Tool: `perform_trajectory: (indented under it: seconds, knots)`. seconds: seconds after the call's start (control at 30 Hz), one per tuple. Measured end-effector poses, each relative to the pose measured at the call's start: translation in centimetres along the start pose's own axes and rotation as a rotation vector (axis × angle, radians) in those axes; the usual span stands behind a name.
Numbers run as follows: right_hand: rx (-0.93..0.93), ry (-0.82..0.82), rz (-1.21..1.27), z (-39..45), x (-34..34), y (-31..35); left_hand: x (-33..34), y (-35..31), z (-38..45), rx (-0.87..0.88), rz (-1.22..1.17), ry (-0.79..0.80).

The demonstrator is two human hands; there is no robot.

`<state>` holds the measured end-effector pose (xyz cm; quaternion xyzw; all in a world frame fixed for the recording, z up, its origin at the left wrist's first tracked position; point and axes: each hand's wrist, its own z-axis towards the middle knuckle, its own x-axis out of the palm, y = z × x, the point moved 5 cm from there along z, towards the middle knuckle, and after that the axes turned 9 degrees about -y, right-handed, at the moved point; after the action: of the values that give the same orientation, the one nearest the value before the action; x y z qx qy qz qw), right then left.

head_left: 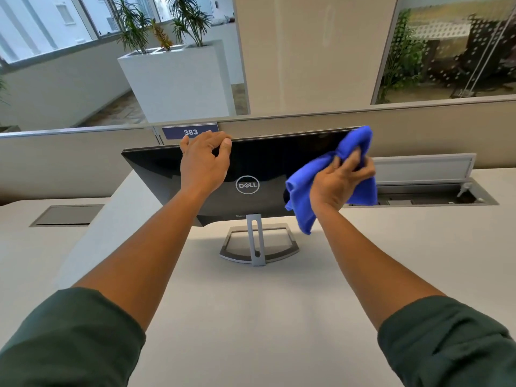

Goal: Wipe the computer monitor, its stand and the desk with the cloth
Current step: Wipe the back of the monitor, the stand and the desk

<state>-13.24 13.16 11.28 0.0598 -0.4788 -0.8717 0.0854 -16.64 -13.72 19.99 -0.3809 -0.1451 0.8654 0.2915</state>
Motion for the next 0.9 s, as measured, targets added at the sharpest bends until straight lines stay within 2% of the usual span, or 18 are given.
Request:
perform_trajectory:
  seconds: [0.13,0.23,0.3,0.43,0.5,0.63,0.77,0.87,0.9]
  knots:
    - [0.489,-0.002,-0.005,-1.7,-0.2,-4.9,0.1,0.3,-0.2,-0.008,-0.001,0.005]
    - [0.668,0.09,-0.016,-4.5,-0.1,-6.0,0.1,0.3,-0.4,0.0,-0.011,0.003]
    - [0.567,0.124,-0.012,-6.2,0.1,-4.0,0.1,0.3,-0.4,0.002,-0.009,-0.001]
    - [0.016,0.173,0.149,-8.2,1.0,3.5,0.1,0.2,-0.4,0.017,-0.011,-0.015]
    - [-0.085,0.118,0.194,-7.0,1.6,5.8,0.0,0.3,-0.5,0.022,-0.012,-0.012]
    - [-0.014,-0.119,0.174,-1.8,1.5,6.0,0.1,0.4,-0.3,0.016,0.002,0.019]
    - [0.088,-0.194,0.128,-0.1,1.1,3.1,0.3,0.2,-0.2,0.014,0.003,0.014]
    - [0.414,-0.184,0.089,-1.1,1.1,-1.4,0.2,0.4,-0.2,0.025,-0.004,0.01]
    - [0.524,-0.13,0.061,-1.9,1.2,-3.1,0.1,0.4,-0.2,0.027,-0.008,0.007]
